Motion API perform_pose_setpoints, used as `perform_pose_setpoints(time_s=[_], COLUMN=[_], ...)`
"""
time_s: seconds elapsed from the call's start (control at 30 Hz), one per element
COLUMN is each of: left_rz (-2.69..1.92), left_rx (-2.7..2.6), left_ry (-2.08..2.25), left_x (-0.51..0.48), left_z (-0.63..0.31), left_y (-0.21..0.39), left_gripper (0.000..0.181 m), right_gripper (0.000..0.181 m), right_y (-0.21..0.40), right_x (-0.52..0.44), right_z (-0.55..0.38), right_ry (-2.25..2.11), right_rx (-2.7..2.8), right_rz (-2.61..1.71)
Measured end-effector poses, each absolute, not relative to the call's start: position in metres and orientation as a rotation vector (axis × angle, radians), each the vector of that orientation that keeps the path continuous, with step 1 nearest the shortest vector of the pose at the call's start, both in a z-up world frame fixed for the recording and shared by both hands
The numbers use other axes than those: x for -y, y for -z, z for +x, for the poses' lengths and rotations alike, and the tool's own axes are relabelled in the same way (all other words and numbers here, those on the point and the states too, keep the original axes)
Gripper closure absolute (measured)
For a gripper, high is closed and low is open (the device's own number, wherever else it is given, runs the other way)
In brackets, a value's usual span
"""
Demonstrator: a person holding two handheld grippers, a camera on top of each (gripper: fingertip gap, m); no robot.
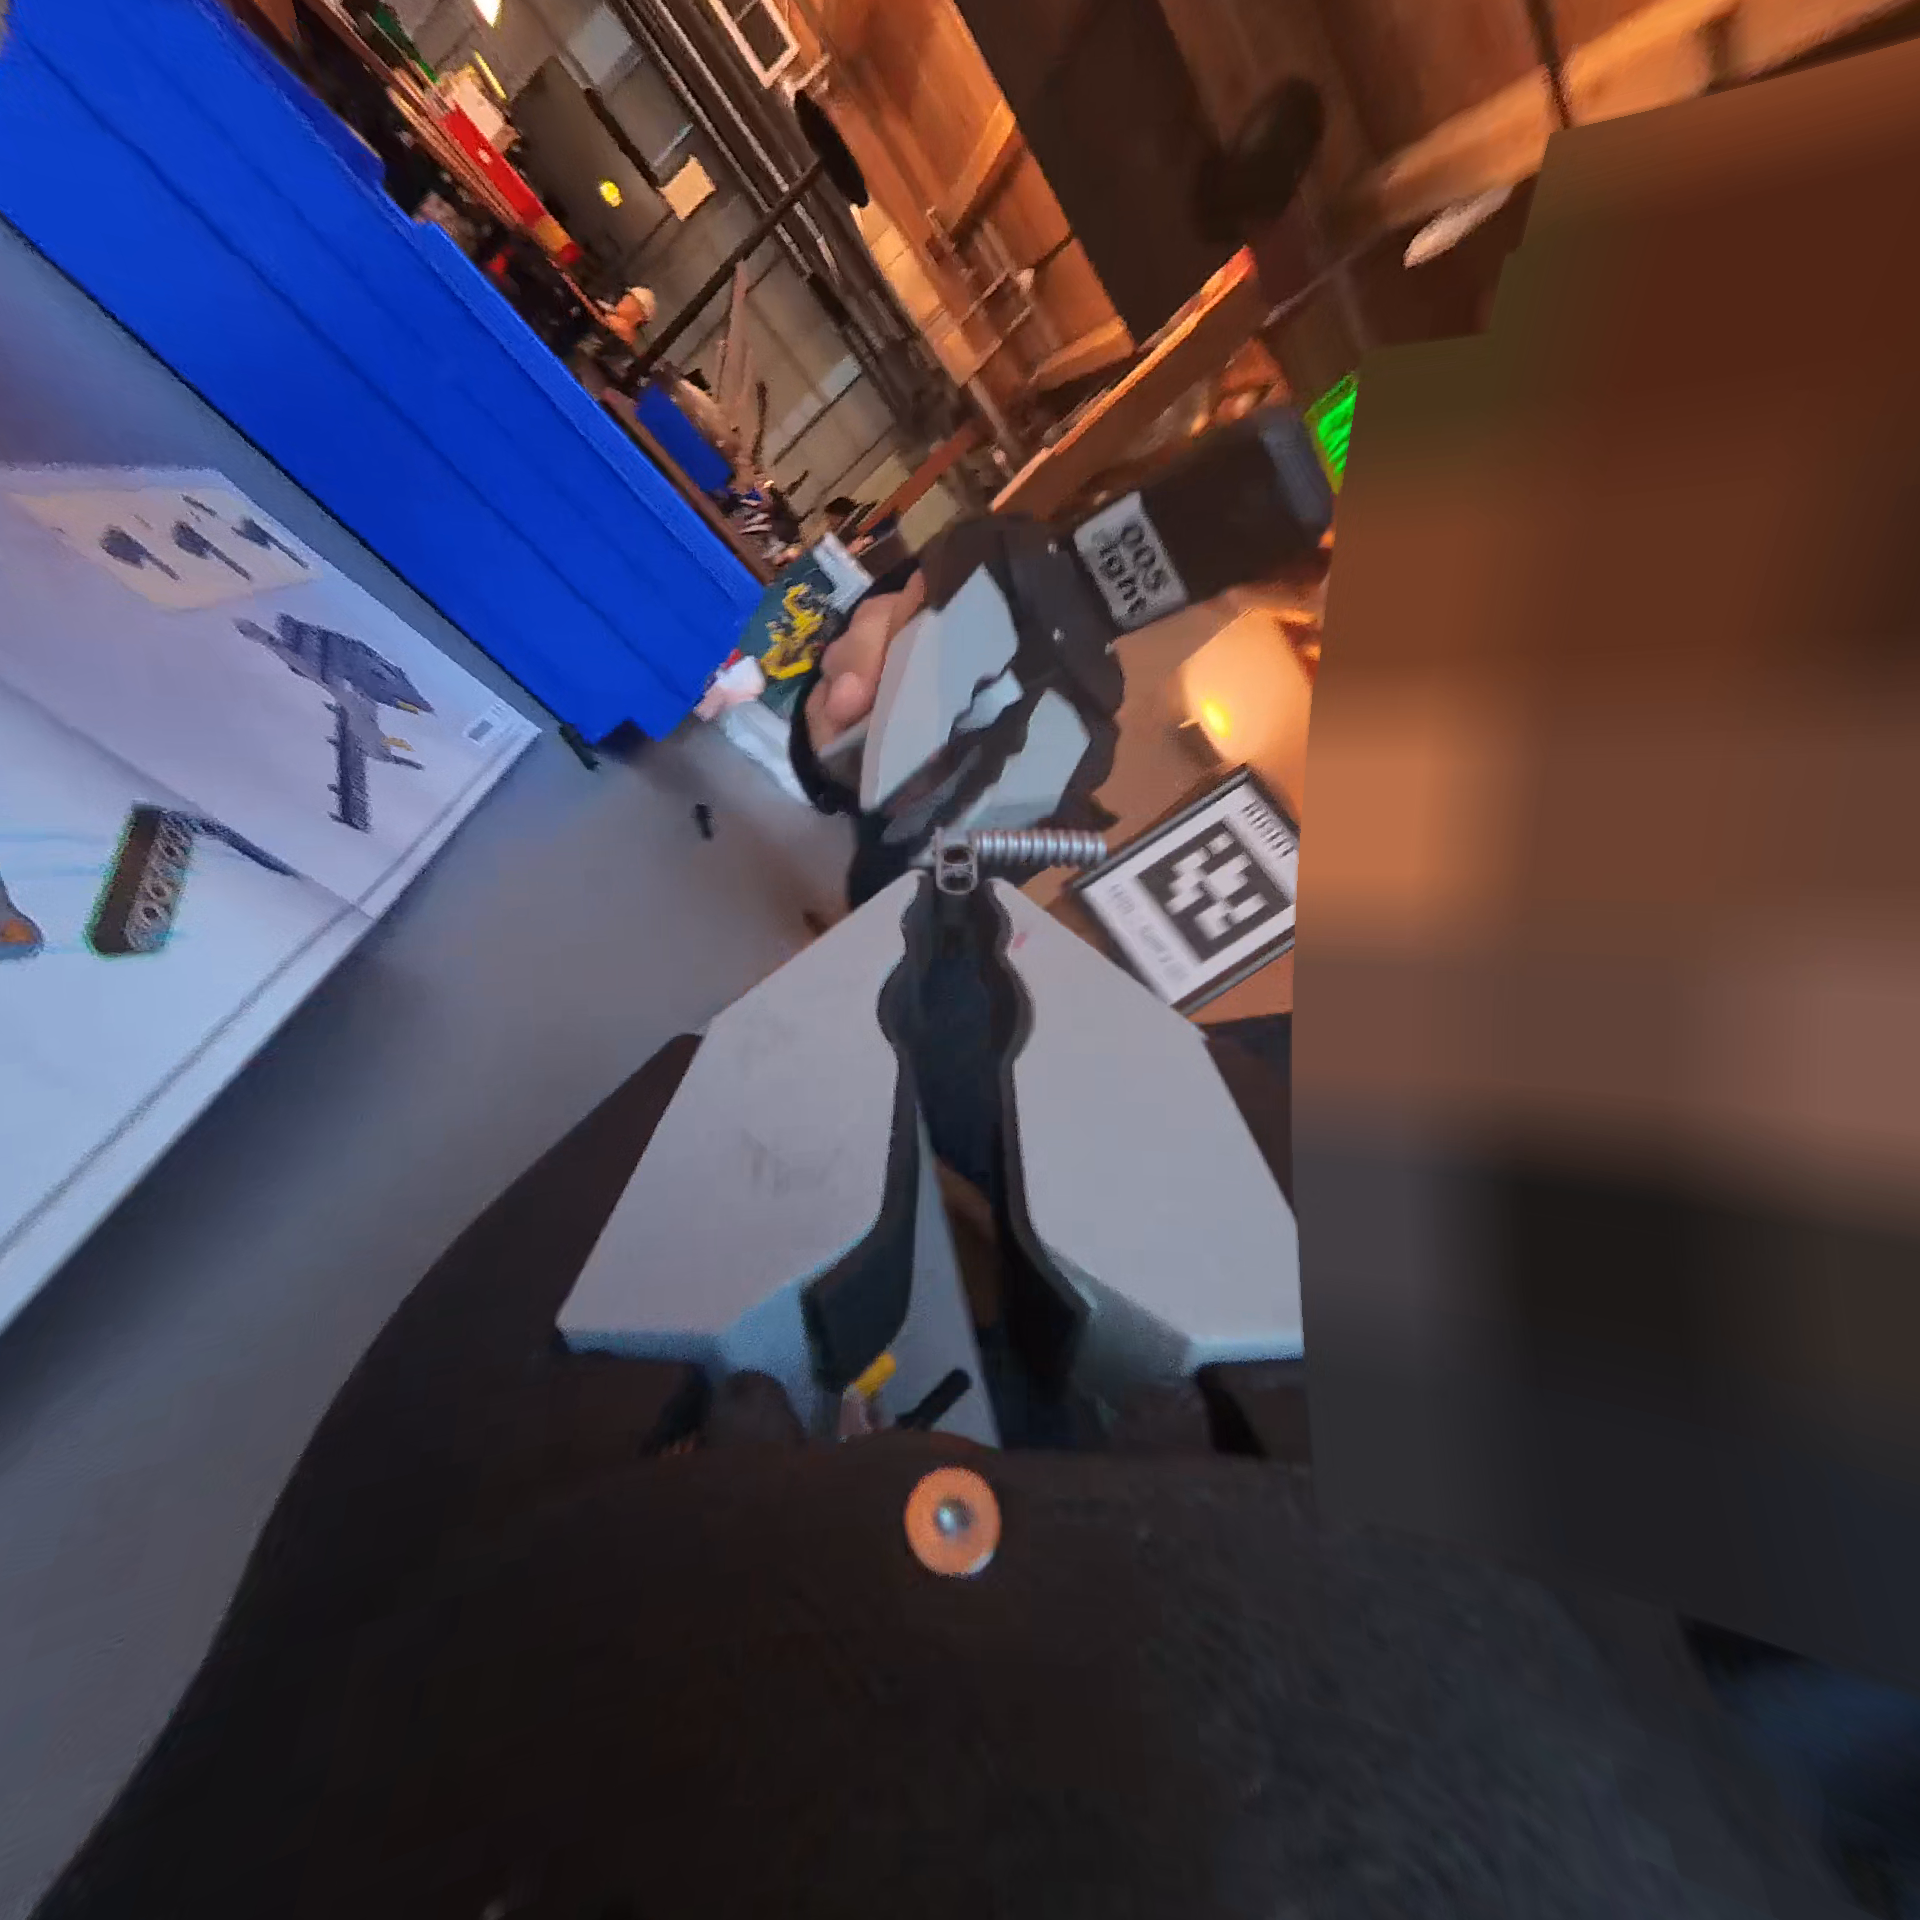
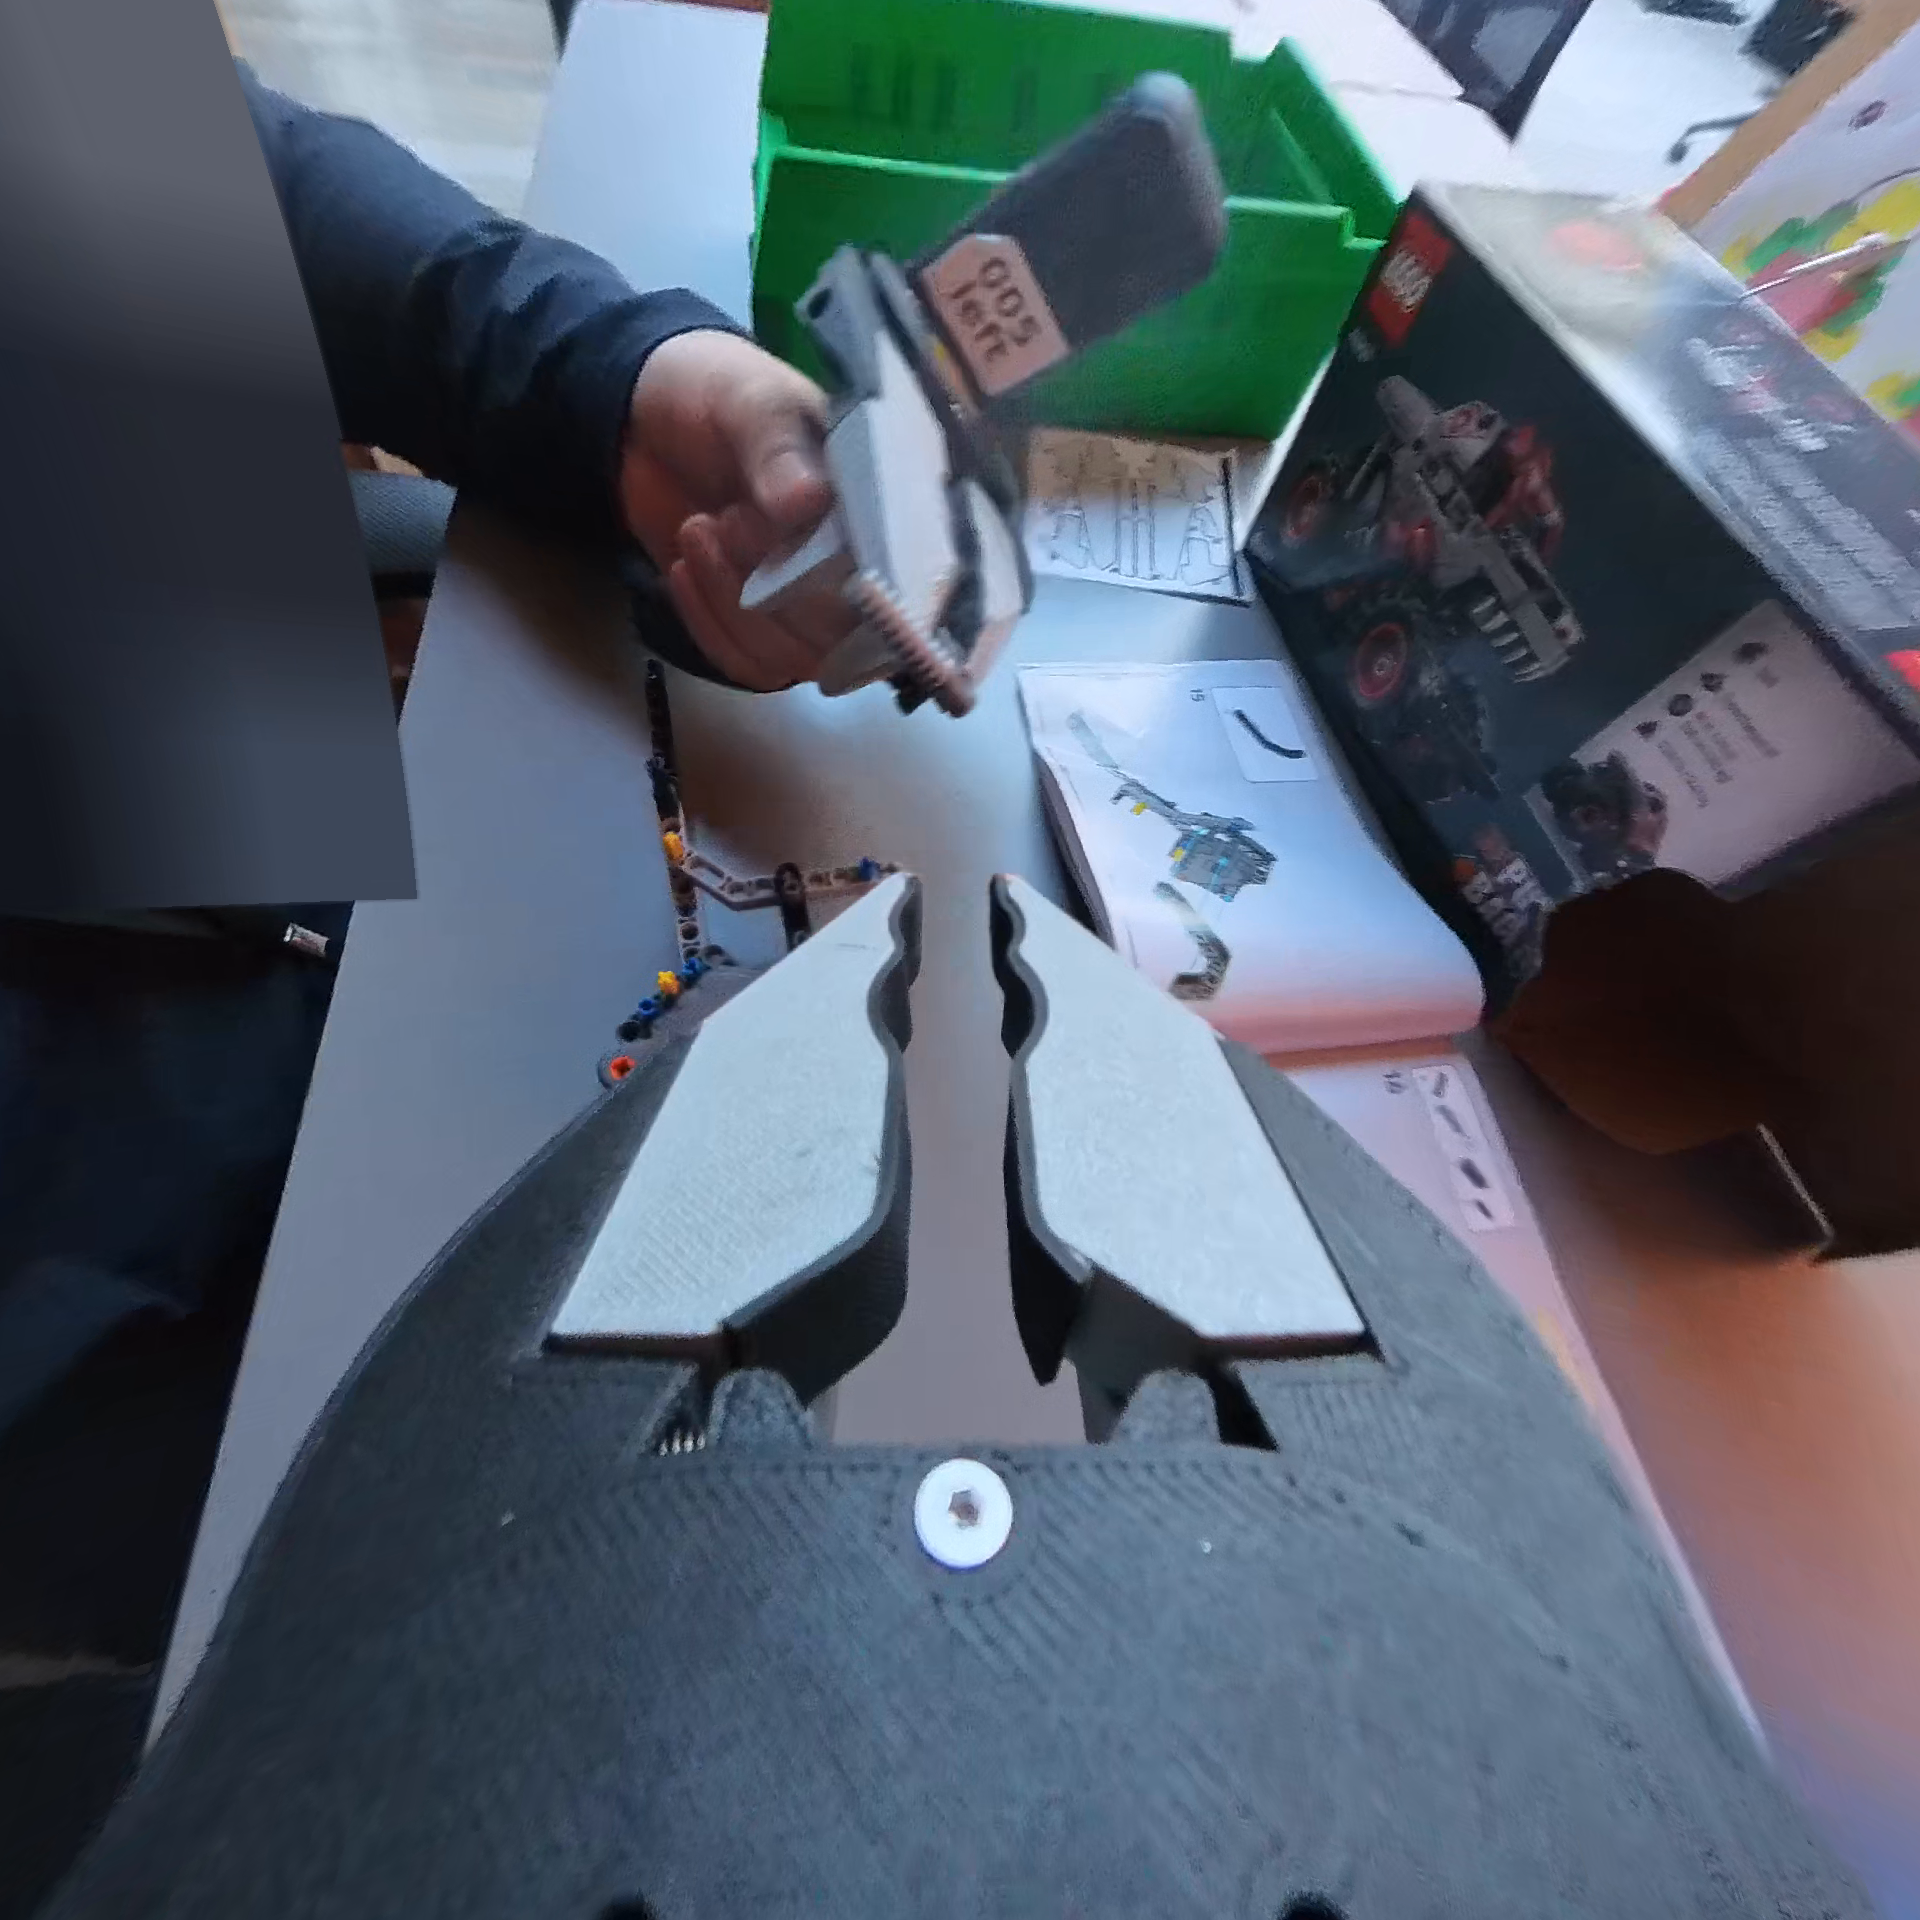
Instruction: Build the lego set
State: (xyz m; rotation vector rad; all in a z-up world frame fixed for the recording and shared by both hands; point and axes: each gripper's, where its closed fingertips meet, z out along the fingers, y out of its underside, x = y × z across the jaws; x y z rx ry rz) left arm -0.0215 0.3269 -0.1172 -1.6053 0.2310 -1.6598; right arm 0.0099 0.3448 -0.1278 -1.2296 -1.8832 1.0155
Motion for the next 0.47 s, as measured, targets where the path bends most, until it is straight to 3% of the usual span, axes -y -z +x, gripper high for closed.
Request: perform_pose_setpoints(time_s=[0.03, 0.27, 0.47], left_rz=[-1.618, -1.724, -1.690], left_rx=[-0.279, -0.699, -0.813], left_ry=[1.596, 1.010, 0.886], left_x=[-0.326, -0.320, -0.313], left_z=[-0.020, -0.009, 0.000], left_y=[0.118, 0.151, 0.157], left_gripper=[0.176, 0.175, 0.176], right_gripper=[0.171, 0.176, 0.176], right_y=[0.121, 0.104, 0.103], right_x=[-0.350, -0.369, -0.394], right_z=[0.013, 0.022, 0.039], right_ry=[-1.017, -1.243, -1.230], right_rx=[1.848, 1.577, 1.431], right_rz=[-1.224, -1.198, -1.175])
